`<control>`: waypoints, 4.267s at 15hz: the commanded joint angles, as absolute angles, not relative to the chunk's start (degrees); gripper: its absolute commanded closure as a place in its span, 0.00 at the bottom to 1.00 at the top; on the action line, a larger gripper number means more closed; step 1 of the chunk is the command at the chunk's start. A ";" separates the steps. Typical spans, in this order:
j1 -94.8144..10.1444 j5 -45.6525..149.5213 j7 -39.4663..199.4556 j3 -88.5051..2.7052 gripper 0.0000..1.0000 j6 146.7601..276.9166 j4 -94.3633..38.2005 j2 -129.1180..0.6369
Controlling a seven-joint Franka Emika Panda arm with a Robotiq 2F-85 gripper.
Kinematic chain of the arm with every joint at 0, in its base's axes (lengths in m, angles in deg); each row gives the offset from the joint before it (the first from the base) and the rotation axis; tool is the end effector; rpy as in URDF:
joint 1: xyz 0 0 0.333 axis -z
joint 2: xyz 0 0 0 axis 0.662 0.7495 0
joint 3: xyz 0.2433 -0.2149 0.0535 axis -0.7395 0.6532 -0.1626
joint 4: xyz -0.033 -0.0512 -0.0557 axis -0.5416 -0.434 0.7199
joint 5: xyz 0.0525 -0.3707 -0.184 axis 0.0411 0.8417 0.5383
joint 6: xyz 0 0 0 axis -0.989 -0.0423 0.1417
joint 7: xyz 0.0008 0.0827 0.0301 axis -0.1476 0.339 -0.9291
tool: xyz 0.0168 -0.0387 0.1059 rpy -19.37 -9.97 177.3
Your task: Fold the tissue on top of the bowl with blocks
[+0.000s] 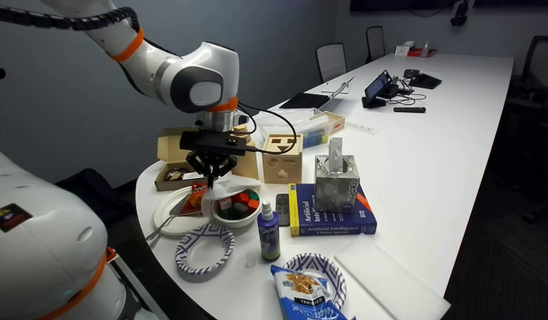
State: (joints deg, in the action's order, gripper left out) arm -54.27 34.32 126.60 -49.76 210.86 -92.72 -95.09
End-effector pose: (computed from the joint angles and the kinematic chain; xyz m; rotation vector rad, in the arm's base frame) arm 0.3656 0.1072 0.2707 -2.7069 -1.1652 0.1714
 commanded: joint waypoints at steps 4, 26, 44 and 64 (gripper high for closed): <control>-54.68 33.89 126.65 -50.13 1.00 212.56 -92.72 -92.21; -51.64 33.60 120.50 -50.51 0.00 215.32 -93.51 -94.28; -49.30 15.97 125.09 -42.48 0.00 214.17 -93.21 -87.40; -45.70 11.78 122.77 -48.14 0.77 214.57 -93.17 -79.79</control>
State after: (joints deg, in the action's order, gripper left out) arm -47.30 8.61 125.93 -47.49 217.08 -93.21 -79.04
